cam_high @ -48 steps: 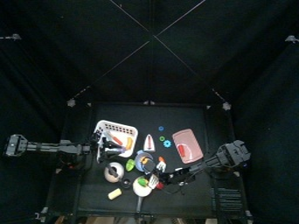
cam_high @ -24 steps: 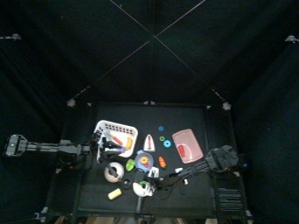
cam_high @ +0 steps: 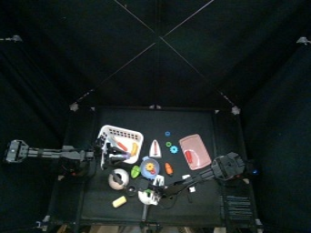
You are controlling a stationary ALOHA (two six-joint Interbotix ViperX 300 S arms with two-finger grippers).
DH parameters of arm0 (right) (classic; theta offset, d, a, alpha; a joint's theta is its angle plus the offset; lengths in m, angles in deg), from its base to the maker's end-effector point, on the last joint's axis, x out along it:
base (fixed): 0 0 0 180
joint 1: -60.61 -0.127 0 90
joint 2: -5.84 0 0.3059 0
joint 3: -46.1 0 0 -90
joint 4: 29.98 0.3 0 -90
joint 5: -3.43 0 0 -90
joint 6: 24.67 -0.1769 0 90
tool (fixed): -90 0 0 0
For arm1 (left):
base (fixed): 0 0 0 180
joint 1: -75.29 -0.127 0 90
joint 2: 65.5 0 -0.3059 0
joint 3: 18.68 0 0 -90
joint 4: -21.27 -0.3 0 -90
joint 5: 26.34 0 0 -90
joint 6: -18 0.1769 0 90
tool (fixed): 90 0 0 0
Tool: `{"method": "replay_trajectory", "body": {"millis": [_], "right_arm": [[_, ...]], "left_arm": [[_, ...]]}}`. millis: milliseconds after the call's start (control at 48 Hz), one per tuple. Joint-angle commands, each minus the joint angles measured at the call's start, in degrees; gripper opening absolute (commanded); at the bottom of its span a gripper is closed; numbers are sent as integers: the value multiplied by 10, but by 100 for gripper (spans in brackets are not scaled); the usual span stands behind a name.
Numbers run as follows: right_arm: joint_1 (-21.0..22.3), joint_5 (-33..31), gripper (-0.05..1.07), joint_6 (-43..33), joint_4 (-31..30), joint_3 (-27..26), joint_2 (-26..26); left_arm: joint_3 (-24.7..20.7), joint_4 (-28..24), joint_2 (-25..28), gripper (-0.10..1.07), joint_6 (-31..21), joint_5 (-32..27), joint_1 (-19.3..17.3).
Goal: Grab corn
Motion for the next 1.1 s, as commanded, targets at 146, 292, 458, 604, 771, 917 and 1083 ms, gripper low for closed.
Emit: {"method": "replay_trajectory", "body": {"millis": [146, 292, 458, 604, 771, 917, 1083], "right_arm": [[-5, 22, 87, 1, 1, -19, -3], [-12, 25, 87, 0, 1, -21, 3], [-12, 25, 87, 0, 1, -22, 11], [-11, 26, 87, 0, 1, -24, 19], [-8, 26, 87, 0, 1, -24, 25], [-7, 26, 87, 0, 1, -26, 30], [-7, 26, 87, 0, 5, -27, 37]], "left_arm": [[-5, 0, 2, 79, 0, 3, -2], [-5, 0, 2, 79, 0, 3, -2], [-5, 3, 2, 79, 1, 3, -2], [-4, 3, 2, 79, 1, 3, -2], [-4, 3, 2, 79, 1, 3, -2], [-4, 3, 2, 79, 1, 3, -2], [-4, 3, 2, 79, 1, 3, -3]]}}
